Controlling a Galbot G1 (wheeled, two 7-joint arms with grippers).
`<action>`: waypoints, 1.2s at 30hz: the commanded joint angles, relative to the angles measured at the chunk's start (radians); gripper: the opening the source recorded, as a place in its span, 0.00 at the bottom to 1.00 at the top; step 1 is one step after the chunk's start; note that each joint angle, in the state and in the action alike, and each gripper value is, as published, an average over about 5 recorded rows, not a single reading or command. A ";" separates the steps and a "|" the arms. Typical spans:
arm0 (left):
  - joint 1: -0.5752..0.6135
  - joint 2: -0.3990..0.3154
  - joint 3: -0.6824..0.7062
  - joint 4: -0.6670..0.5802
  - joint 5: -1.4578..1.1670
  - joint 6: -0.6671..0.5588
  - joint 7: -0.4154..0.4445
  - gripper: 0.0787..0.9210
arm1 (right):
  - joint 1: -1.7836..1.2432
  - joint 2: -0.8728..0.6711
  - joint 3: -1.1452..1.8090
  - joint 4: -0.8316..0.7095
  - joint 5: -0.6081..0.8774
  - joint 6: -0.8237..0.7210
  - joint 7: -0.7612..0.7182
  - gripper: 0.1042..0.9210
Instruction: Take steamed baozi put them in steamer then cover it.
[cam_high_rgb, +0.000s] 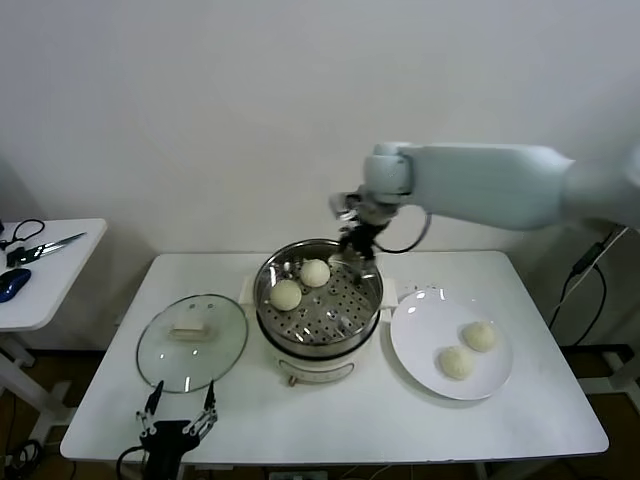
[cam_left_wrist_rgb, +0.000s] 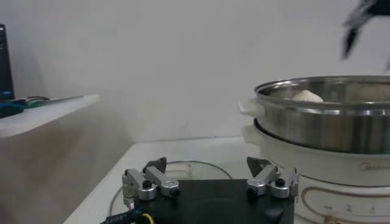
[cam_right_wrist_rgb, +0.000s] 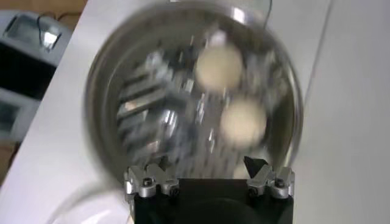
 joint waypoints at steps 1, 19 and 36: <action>0.001 0.000 0.002 0.001 0.002 0.000 0.000 0.88 | -0.013 -0.374 -0.086 0.181 -0.151 0.021 -0.010 0.88; 0.008 -0.007 0.004 0.006 0.012 -0.004 0.000 0.88 | -0.559 -0.379 0.305 0.052 -0.341 -0.080 0.109 0.88; 0.009 -0.005 0.005 0.018 0.018 -0.006 0.000 0.88 | -0.691 -0.304 0.410 -0.053 -0.366 -0.099 0.148 0.88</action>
